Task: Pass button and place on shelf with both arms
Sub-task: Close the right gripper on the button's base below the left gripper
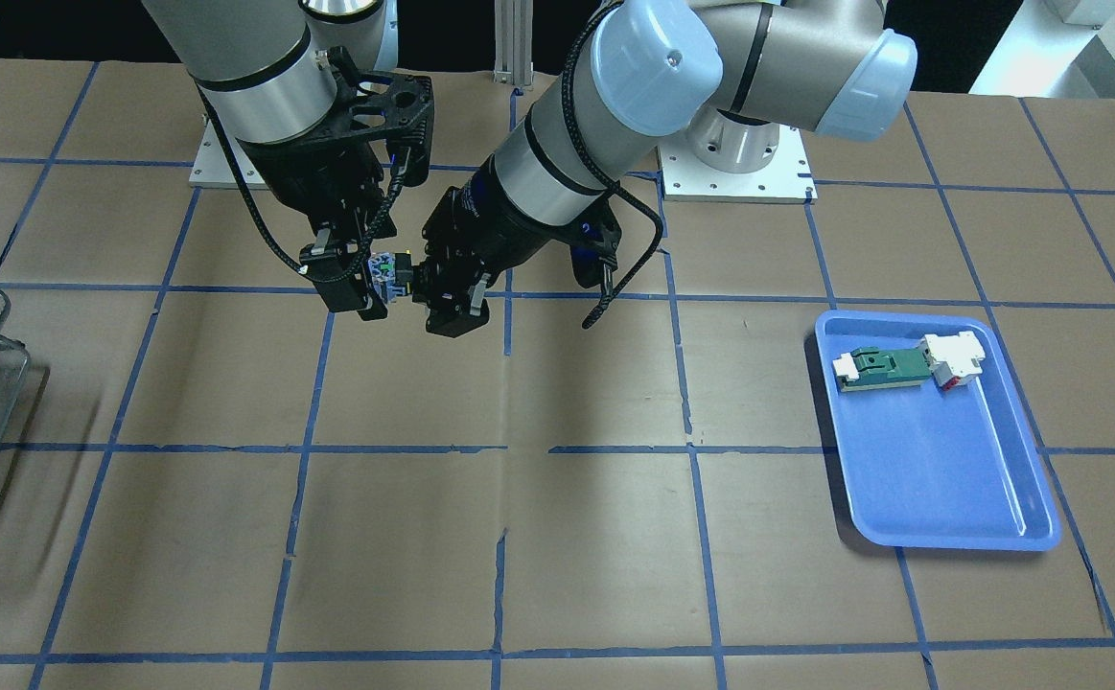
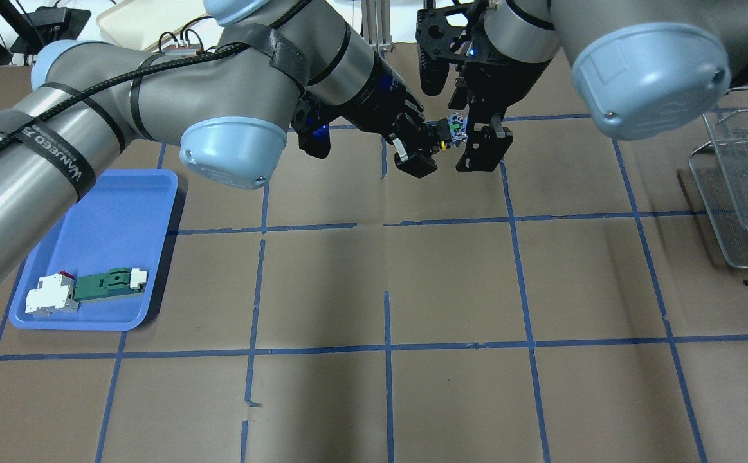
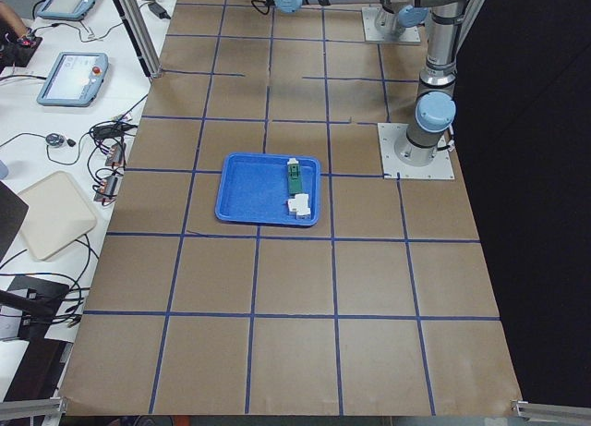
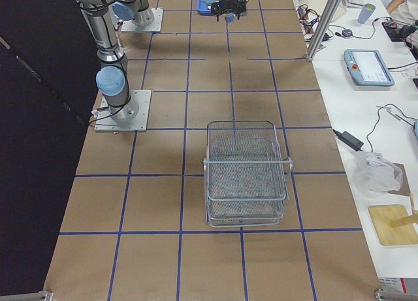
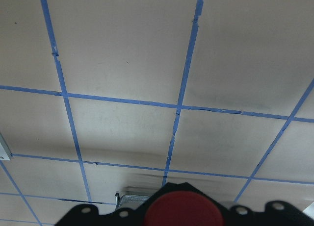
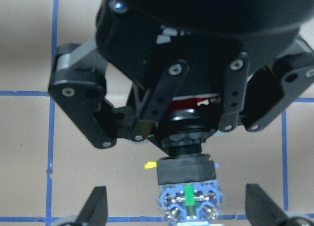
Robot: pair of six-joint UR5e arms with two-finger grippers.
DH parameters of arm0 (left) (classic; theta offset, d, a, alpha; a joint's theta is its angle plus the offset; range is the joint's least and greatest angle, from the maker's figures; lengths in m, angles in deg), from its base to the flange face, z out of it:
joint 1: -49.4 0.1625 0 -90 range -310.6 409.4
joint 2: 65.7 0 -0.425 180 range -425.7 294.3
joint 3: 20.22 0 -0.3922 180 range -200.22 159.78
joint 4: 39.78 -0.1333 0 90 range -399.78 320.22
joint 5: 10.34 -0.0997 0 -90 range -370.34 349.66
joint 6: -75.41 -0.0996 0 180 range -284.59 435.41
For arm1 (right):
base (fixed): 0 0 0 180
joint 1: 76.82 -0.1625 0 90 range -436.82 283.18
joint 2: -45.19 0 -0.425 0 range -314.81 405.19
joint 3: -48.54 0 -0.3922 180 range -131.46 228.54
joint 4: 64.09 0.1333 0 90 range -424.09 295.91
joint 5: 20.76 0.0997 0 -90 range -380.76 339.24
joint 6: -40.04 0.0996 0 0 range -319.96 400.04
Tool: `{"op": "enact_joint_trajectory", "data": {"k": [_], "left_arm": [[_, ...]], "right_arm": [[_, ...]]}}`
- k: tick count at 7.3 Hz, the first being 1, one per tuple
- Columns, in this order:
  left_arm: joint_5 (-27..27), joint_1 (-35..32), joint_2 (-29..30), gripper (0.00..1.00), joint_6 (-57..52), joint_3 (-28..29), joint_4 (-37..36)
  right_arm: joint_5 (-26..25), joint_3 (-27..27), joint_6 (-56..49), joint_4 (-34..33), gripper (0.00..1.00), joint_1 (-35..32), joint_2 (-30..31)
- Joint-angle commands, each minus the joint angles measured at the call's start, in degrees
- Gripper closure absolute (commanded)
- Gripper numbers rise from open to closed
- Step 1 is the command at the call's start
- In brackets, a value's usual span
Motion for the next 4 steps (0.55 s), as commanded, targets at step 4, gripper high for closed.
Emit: {"op": "enact_joint_trajectory", "data": {"k": [4], "left_arm": [[0.0,0.1,-0.7,1.0,0.0,0.0,0.0]], "right_arm": [[6.1,-0.1,-0.1,-0.8,0.0,0.9,0.0]]}}
